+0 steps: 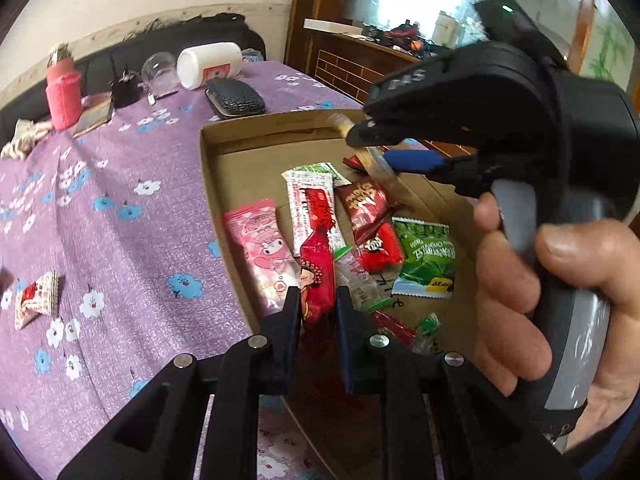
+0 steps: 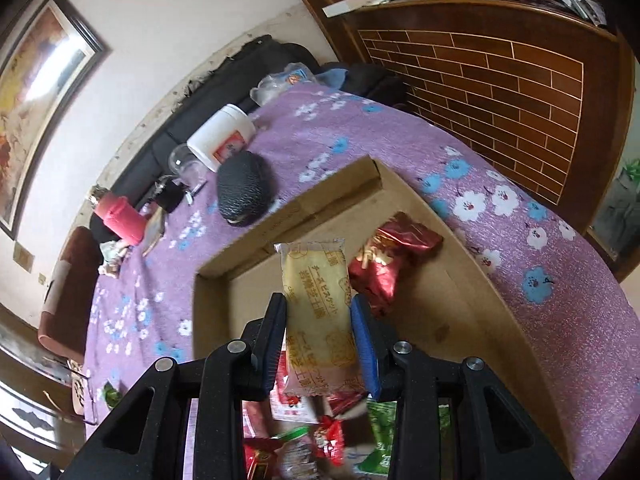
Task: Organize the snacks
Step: 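Carry both packets over the cardboard box, then open both grippers to drop the packets into the box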
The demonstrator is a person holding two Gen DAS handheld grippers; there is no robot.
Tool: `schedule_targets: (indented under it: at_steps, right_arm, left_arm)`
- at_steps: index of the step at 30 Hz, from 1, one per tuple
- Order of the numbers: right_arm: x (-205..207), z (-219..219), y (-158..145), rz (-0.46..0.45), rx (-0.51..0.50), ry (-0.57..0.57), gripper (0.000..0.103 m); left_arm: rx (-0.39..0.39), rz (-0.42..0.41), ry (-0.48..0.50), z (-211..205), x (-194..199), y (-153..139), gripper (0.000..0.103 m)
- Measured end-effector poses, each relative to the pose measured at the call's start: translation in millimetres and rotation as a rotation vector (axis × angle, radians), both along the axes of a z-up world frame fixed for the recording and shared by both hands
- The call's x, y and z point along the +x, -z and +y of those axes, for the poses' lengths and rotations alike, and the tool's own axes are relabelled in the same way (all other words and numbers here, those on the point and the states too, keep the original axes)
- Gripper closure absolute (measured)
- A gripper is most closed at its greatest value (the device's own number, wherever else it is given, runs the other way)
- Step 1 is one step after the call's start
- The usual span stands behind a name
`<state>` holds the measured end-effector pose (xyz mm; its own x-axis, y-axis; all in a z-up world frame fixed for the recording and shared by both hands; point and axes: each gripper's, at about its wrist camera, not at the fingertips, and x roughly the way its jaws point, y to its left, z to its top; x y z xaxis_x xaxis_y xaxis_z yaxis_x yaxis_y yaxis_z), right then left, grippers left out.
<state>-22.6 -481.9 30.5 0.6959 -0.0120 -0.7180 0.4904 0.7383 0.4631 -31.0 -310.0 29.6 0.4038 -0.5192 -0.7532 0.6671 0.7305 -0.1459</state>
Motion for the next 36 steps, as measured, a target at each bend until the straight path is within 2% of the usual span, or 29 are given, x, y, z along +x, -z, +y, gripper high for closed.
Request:
schedule_targets:
  at_steps: [11, 32, 36]
  right_arm:
    - [6.1, -1.5, 9.3, 0.047, -0.004, -0.011, 0.068]
    - [7.6, 3.4, 7.5, 0.056, -0.003, -0.033, 0.066]
    - [5.7, 5.6, 3.4, 0.04, -0.026, -0.035, 0.062]
  left_arm:
    - [0.043, -0.133, 0.022, -7.9, -20.4, -5.4, 0.087]
    - [0.047, -0.177, 0.028, -8.3, -27.0, -8.0, 0.087]
    - [0.038, -0.175, 0.03, -7.5, -27.8, -9.3, 0.086]
